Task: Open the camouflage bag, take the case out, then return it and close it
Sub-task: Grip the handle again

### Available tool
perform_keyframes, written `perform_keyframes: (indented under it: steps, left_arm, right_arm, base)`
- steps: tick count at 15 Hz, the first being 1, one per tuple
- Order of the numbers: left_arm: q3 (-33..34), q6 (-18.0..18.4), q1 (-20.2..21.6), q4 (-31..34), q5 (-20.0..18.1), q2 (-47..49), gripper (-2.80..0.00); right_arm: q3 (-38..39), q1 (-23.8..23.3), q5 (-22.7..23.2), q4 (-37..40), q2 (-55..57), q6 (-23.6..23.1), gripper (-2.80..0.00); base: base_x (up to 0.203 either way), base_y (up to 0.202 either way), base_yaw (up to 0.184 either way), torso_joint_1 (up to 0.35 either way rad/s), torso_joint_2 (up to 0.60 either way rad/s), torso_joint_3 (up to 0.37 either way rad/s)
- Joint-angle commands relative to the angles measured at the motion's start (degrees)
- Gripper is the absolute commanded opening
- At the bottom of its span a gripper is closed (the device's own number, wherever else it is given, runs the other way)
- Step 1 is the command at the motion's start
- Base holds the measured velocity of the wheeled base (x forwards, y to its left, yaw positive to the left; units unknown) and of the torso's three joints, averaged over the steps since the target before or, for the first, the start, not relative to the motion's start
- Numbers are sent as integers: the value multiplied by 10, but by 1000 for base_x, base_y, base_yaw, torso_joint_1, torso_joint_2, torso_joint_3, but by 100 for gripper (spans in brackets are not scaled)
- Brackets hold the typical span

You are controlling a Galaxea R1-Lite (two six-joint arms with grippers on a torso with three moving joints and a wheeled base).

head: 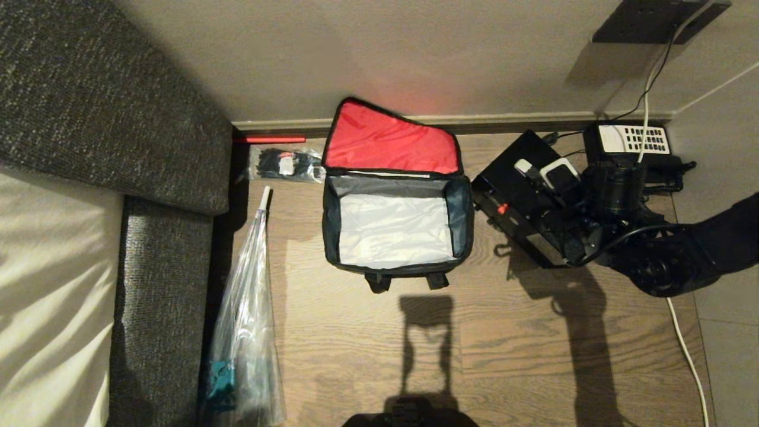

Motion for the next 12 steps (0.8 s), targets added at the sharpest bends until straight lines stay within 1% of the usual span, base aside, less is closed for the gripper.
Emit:
perform_keyframes:
  steps: [1,3,4,5,6,8,10,12]
  left_arm:
    - [0,0,0,0,0,-1,-280]
    - [0,0,0,0,0,-1,-280]
    - [0,0,0,0,1,-1,-280]
    - [0,0,0,0,0,-1,-280]
    - [0,0,0,0,1,-1,-280]
    - [0,0,0,0,0,-1,-280]
    - [0,0,0,0,0,-1,-280]
    - [0,0,0,0,1,-1,-280]
  right_arm:
    - [-3,2,-4,-62,26,-77,0]
    - [-20,3,-5,-112,48,-96,0]
    - [-24,3,-11,-128,54,-114,0]
    - [-26,3,-19,-137,63,-136,0]
    - [-35,3,-25,-145,76,-147,0]
    - [-59,4,-35,-153,96,-153,0]
    - [-78,4,-50,-174,119,-182,0]
    - [-109,4,-54,-183,146,-188,0]
  base:
    - [0,0,0,0,0,0]
    - [0,0,0,0,0,0]
    - [0,0,0,0,0,0]
    - [0,0,0,0,0,0]
    - [0,0,0,0,0,0]
    - [0,0,0,0,0,0]
    - [0,0,0,0,0,0]
    - [0,0,0,0,0,0]
